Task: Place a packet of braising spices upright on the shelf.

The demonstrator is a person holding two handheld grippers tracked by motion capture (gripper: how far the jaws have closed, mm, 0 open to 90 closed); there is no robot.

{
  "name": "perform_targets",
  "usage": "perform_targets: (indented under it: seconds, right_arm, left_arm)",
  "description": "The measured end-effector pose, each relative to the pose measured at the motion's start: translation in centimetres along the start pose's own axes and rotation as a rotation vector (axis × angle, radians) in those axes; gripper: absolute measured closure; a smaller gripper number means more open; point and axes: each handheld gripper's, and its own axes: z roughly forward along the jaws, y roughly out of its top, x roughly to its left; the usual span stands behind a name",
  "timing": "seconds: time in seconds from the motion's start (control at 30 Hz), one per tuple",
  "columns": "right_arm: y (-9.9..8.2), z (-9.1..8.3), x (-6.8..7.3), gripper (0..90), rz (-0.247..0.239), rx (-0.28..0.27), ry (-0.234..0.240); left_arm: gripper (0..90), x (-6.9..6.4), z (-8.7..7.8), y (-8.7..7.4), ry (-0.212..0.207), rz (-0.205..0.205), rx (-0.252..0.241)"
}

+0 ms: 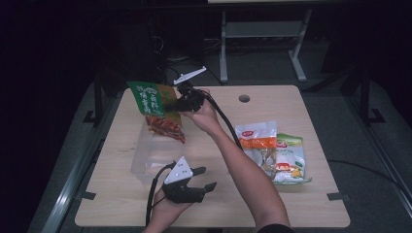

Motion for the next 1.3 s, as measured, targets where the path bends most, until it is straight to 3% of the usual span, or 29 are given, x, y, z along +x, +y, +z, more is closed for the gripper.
perform_targets:
  seconds: [0.13,0.27,0.57,0.7,0.93,1.03,1.3]
  right_arm:
    - [-0.2,0.5,-0.1,89.7,0.012,0.019,-0.017]
    - [-1.0,1.8,-0.1,89.6,-0.017,0.072,-0.031]
    - [-2.0,1.6,-1.1,88.6,-0.014,0.052,-0.032]
    - [-1.9,1.5,-0.9,78.5,-0.028,0.086,-0.078]
    - [-1.9,-0.5,-1.1,59.0,-0.012,0.09,-0.087]
    - [-2.3,-1.6,-1.4,56.0,-0.016,0.089,-0.091]
    - [-3.5,-4.8,-1.9,52.6,0.028,0.068,-0.084]
  left_arm:
    - [37.7,-0.1,0.1,0.0,0.0,-0.003,-0.003]
    - [37.7,0.0,0.0,0.0,0.001,-0.001,-0.003]
    - [37.7,0.1,0.1,0.0,0.007,-0.001,-0.005]
    - [37.0,0.1,0.1,0.0,0.007,-0.005,-0.004]
    - [35.1,0.1,0.3,0.0,0.019,-0.003,0.006]
    - [34.1,0.2,0.3,0.0,0.026,-0.003,0.006]
    - [32.2,0.2,0.5,0.0,0.03,-0.003,0.012]
